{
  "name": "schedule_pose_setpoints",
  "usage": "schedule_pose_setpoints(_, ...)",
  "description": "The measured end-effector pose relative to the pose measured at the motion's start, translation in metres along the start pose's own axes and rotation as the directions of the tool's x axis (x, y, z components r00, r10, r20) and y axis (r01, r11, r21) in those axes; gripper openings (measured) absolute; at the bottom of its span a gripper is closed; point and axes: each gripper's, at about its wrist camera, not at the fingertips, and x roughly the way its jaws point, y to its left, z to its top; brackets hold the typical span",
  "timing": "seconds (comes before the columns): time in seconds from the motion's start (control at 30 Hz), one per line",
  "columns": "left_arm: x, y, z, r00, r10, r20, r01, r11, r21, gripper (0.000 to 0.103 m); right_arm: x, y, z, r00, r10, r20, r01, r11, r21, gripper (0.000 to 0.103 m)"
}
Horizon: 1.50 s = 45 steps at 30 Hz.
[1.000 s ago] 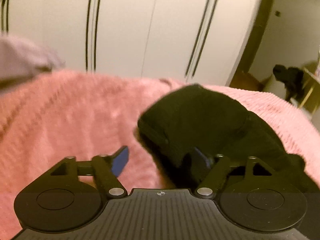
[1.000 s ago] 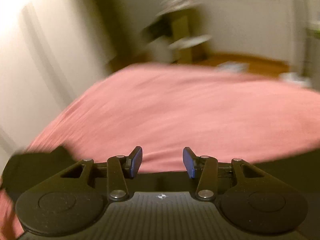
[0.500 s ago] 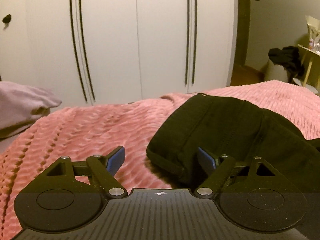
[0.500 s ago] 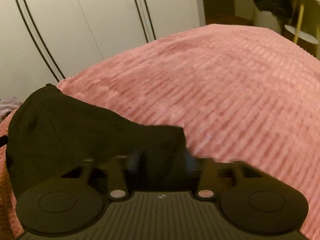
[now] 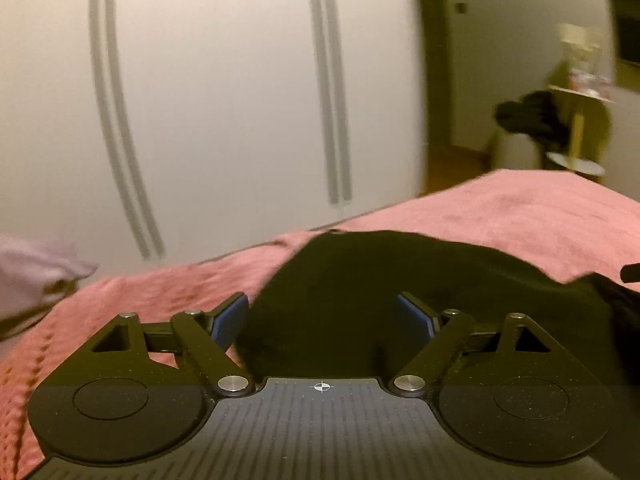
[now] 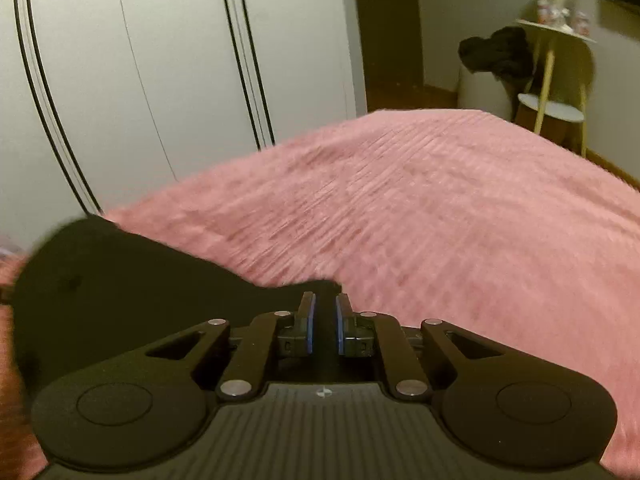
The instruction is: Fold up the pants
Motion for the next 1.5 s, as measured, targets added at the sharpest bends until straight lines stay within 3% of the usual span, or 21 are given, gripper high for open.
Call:
schedule_pose_setpoints(0.1, -0.002, -0.030, -0.001, 0.992, -0.129, -0.013, 0.129, 0.991, 0.019, 0.087, -0.039, -0.025, -0.037, 0.999, 0.036, -0.033, -0.033, 0.996, 0.087, 0.009)
schedule_pose_setpoints(0.2, 0.017, -0.062, -0.013, 0.965, -0.250, -0.084, 0.255, 0.966, 0.052, 0.093, -0.069, -0.071, -0.080, 0.995, -0.010, -0.099, 0.029, 0.981, 0.190, 0.009)
schedule_pose_setpoints(0.27, 0.048, -0.075, -0.026, 0.967, -0.148, -0.206, 0.165, 0.984, 0.069, 0.077, -0.105, -0.107, -0.101, 0.994, -0.084, -0.067, 0.099, 0.958, 0.270, 0.010)
schedule_pose_setpoints(0.33, 0.052, -0.077, -0.029, 0.973, -0.115, -0.202, 0.130, 0.990, 0.062, 0.079, -0.145, -0.142, -0.113, 0.976, -0.212, -0.055, 0.218, 0.914, 0.343, 0.020)
schedule_pose_setpoints(0.37, 0.047, -0.084, -0.026, 0.983, -0.026, -0.181, 0.046, 0.993, 0.109, 0.087, -0.167, -0.160, -0.119, 0.962, -0.266, -0.053, 0.266, 0.881, 0.391, 0.031)
schedule_pose_setpoints(0.43, 0.037, -0.096, -0.024, 0.985, 0.126, -0.119, -0.101, 0.976, 0.194, 0.084, -0.226, -0.205, -0.142, 0.925, -0.380, -0.018, 0.330, 0.780, 0.531, 0.037)
schedule_pose_setpoints(0.47, 0.033, -0.097, -0.023, 0.984, 0.131, -0.118, -0.106, 0.974, 0.198, 0.083, -0.255, -0.224, -0.154, 0.901, -0.434, -0.009, 0.354, 0.722, 0.595, 0.037)
schedule_pose_setpoints(0.6, 0.006, -0.112, -0.018, 0.986, -0.033, -0.166, 0.050, 0.994, 0.097, 0.086, -0.353, -0.287, -0.219, 0.773, -0.633, -0.049, 0.399, 0.424, 0.813, 0.039)
schedule_pose_setpoints(0.63, 0.000, -0.120, -0.018, 0.981, -0.084, -0.176, 0.099, 0.992, 0.078, 0.088, -0.369, -0.297, -0.234, 0.751, -0.657, -0.071, 0.394, 0.359, 0.846, 0.039)
schedule_pose_setpoints(0.7, -0.012, -0.141, -0.021, 0.963, -0.181, -0.201, 0.194, 0.980, 0.044, 0.091, -0.395, -0.313, -0.264, 0.727, -0.679, -0.099, 0.358, 0.252, 0.899, 0.039)
schedule_pose_setpoints(0.73, -0.017, -0.153, -0.024, 0.950, -0.224, -0.219, 0.236, 0.971, 0.030, 0.092, -0.403, -0.318, -0.277, 0.727, -0.680, -0.096, 0.328, 0.222, 0.918, 0.039)
schedule_pose_setpoints(0.87, -0.028, -0.207, -0.038, 0.885, -0.344, -0.315, 0.376, 0.925, 0.046, 0.090, -0.410, -0.334, -0.306, 0.766, -0.643, -0.028, 0.199, 0.196, 0.960, 0.040)
schedule_pose_setpoints(0.93, -0.040, -0.229, -0.049, 0.872, -0.363, -0.328, 0.414, 0.905, 0.100, 0.090, -0.405, -0.345, -0.310, 0.774, -0.634, 0.007, 0.143, 0.185, 0.972, 0.041)
schedule_pose_setpoints(1.07, -0.043, -0.239, -0.060, 0.855, -0.376, -0.358, 0.437, 0.893, 0.108, 0.090, -0.407, -0.355, -0.304, 0.792, -0.610, 0.026, 0.101, 0.174, 0.980, 0.046)
schedule_pose_setpoints(1.17, -0.051, -0.240, -0.066, 0.859, -0.366, -0.357, 0.433, 0.893, 0.126, 0.090, -0.408, -0.349, -0.298, 0.758, -0.652, -0.011, 0.167, 0.178, 0.970, 0.046)
schedule_pose_setpoints(1.23, -0.052, -0.238, -0.065, 0.863, -0.362, -0.353, 0.430, 0.893, 0.136, 0.090, -0.411, -0.344, -0.300, 0.741, -0.670, -0.050, 0.186, 0.132, 0.974, 0.049)
schedule_pose_setpoints(1.27, -0.054, -0.236, -0.065, 0.862, -0.362, -0.355, 0.430, 0.893, 0.133, 0.090, -0.411, -0.343, -0.300, 0.731, -0.680, -0.061, 0.199, 0.126, 0.972, 0.056)
schedule_pose_setpoints(1.33, -0.059, -0.235, -0.064, 0.857, -0.367, -0.361, 0.434, 0.893, 0.124, 0.090, -0.409, -0.345, -0.300, 0.716, -0.692, -0.090, 0.242, 0.124, 0.962, 0.056)
schedule_pose_setpoints(1.43, -0.063, -0.236, -0.068, 0.849, -0.376, -0.371, 0.446, 0.886, 0.124, 0.090, -0.403, -0.357, -0.307, 0.760, -0.650, -0.021, 0.153, 0.147, 0.977, 0.056)
schedule_pose_setpoints(1.47, -0.065, -0.236, -0.069, 0.847, -0.378, -0.373, 0.450, 0.884, 0.126, 0.090, -0.401, -0.359, -0.308, 0.772, -0.636, 0.001, 0.126, 0.154, 0.980, 0.052)
schedule_pose_setpoints(1.5, -0.065, -0.236, -0.070, 0.846, -0.379, -0.375, 0.453, 0.882, 0.129, 0.090, -0.398, -0.363, -0.308, 0.780, -0.626, 0.007, 0.115, 0.155, 0.981, 0.038)
